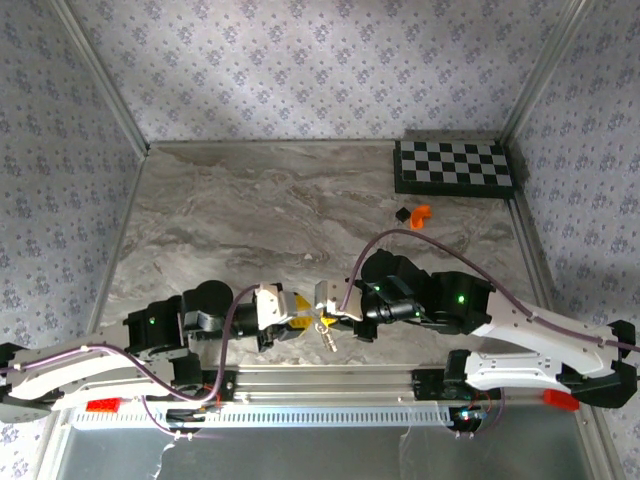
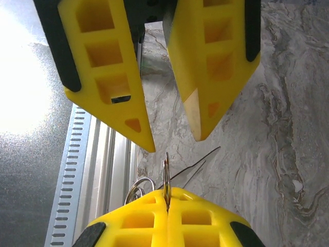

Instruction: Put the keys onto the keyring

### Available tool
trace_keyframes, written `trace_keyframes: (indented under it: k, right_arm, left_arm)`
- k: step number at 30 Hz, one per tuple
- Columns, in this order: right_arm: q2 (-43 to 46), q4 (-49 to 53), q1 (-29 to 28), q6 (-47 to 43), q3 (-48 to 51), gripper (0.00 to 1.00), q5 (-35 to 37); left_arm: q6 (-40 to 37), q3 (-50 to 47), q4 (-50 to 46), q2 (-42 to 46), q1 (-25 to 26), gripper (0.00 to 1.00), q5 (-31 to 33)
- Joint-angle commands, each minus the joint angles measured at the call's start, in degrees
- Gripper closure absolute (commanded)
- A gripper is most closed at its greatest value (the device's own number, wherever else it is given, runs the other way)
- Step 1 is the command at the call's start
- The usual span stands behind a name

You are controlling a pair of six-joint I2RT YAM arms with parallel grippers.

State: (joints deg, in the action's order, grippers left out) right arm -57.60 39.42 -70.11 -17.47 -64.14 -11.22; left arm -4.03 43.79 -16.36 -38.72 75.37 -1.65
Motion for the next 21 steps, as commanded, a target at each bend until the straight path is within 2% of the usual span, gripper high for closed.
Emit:
trace_keyframes:
  k: [1,7,16,21]
  right_arm:
    - [-0.19,-0.21,0.28,-0.64,-2.23,1.00,-0.81]
    - [-0.40,-2.00,0.33,-0.37,-1.87,1.00,-2.76]
    - [-0.23,-3.03,0.23,-0.11,-1.25,1.00,-4.31]
    - [-0.51,-3.69,0.15,0.07,-1.01,1.00,-4.38]
  left_arm:
    - [-0.91,-0.70,3.23,-0.39,-0.02,0.74,0.03]
    - [-0.96,-1.03,2.74,-0.68,-0.08,0.74,0.82]
    - [-0.81,-1.94,3.33,-0.57,-0.01,0.81,1.23]
    - [-1.22,-2.11,3.97,-0.55,-0.07,0.90,0.59]
